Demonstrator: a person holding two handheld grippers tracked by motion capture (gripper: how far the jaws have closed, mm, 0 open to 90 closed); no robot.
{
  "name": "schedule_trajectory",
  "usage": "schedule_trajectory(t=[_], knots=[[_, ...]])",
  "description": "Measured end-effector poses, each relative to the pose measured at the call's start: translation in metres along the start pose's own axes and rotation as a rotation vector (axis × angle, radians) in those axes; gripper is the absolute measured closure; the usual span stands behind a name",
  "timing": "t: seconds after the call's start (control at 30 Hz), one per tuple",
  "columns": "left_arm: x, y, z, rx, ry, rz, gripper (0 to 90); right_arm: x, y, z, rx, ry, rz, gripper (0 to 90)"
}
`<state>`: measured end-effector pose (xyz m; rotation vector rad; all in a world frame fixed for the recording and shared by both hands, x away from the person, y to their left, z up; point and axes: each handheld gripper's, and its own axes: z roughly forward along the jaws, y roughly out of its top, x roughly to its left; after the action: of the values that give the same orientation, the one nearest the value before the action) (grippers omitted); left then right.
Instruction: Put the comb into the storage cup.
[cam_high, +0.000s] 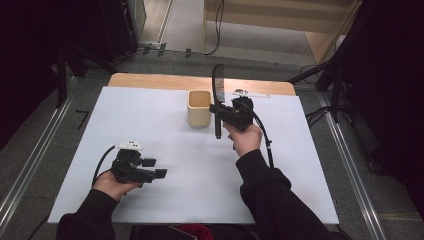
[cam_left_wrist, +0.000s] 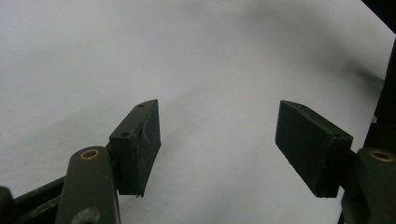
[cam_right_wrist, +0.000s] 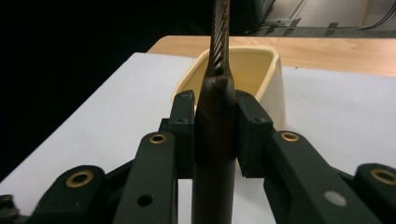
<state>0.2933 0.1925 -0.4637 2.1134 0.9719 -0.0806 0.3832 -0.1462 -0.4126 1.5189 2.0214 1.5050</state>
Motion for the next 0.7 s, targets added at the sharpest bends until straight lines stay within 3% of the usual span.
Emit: schedule_trajectory(t=[0.7], knots=[[0.001, 0.000, -0.001, -0.003, -0.006, -0.001, 31.8, 0.007, 0.023, 0.019, -0.021, -0.066, -0.014, 69.8]])
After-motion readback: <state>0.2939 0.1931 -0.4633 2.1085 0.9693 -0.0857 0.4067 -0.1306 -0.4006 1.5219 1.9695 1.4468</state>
